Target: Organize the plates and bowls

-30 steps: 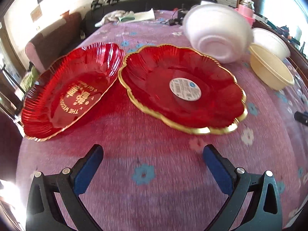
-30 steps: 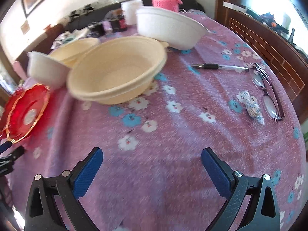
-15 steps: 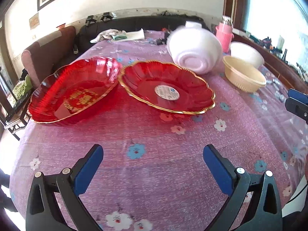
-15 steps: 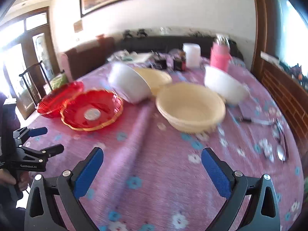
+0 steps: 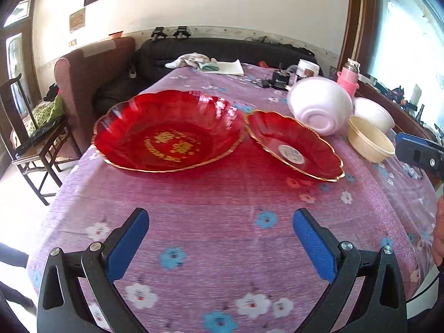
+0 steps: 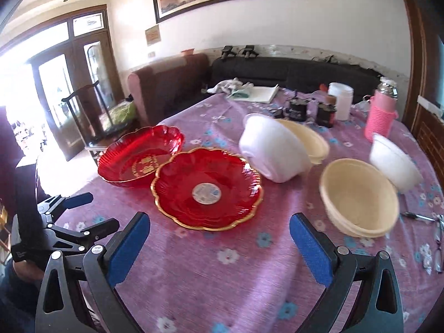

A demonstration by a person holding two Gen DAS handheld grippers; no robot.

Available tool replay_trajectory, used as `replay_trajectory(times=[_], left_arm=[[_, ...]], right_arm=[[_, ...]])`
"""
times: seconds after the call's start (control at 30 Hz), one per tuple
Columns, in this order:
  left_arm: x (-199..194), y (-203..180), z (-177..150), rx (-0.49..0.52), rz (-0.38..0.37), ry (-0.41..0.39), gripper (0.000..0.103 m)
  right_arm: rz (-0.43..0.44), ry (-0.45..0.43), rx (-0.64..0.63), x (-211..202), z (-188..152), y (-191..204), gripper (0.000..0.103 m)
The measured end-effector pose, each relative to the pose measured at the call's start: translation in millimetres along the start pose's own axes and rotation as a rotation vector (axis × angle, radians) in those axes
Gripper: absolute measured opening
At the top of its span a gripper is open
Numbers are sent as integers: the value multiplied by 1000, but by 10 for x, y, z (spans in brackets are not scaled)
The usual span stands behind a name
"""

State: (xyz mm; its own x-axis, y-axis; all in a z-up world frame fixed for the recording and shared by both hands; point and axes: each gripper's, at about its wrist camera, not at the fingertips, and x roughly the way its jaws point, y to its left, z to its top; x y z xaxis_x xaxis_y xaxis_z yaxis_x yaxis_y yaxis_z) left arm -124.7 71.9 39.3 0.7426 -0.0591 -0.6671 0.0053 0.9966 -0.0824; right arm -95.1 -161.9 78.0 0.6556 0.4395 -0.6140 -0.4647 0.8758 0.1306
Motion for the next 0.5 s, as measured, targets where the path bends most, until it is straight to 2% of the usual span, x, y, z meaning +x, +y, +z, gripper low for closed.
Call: replay_trajectory(times=[0.17,0.37,0.5], left_arm=[[-41,240,19,-45,21,-12,103],[-103,541,69,-108,36,-23,103],[-153,702,109,-144,55,-31,103]], right_arm=[[64,46,35,178,167,105,101],[172,146,89,426,255,165,86],[196,172,90,510,326,253,86]])
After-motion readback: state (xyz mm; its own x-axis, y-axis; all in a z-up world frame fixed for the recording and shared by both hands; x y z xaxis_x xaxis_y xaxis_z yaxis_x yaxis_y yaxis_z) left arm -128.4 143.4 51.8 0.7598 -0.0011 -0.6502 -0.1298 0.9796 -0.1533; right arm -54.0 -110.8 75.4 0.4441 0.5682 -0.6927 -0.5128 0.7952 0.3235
